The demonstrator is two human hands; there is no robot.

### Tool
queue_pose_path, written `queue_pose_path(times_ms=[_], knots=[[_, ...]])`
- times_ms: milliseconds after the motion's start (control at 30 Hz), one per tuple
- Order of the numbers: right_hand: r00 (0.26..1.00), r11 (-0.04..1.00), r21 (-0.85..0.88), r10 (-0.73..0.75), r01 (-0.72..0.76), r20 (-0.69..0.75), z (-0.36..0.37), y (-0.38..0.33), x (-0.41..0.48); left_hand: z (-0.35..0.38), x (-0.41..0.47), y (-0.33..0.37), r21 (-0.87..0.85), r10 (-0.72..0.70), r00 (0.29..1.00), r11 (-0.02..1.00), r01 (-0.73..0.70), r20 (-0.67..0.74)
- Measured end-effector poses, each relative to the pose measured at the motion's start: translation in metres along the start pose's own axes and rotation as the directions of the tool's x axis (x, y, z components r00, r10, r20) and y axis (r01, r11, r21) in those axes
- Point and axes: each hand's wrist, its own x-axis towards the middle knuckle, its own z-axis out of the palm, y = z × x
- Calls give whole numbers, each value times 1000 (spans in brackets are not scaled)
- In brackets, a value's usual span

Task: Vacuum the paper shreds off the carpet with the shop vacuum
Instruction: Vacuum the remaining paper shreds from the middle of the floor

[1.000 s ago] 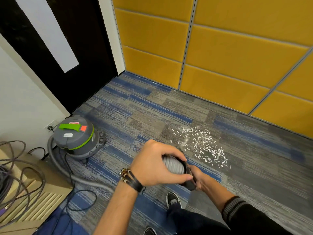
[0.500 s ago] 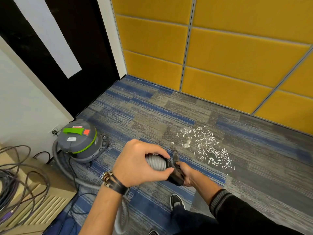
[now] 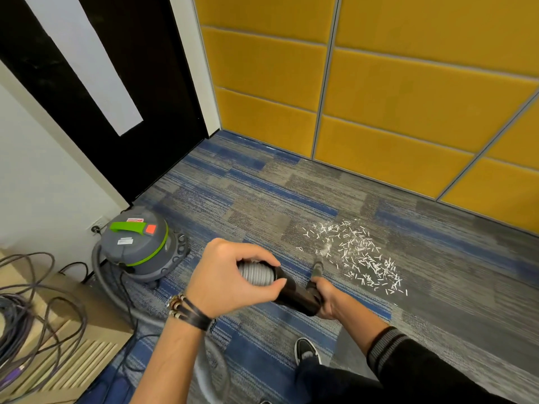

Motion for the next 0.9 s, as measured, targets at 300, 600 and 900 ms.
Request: queue_pose_path(times_ms=[300,600,900], knots=[[1000,997,-77,-10,11,16,-1,-14,1,11,15,-6,-61,-13,997,998,17,70],[997,1000,12,28,-27,-66,-34,-6,15,28,17,-3,-44,-10,994,999,15,107],[1000,1000,-4,14,-14,4,-6,-6,5,6,22,-4,-70,-7,995,997,14,103]])
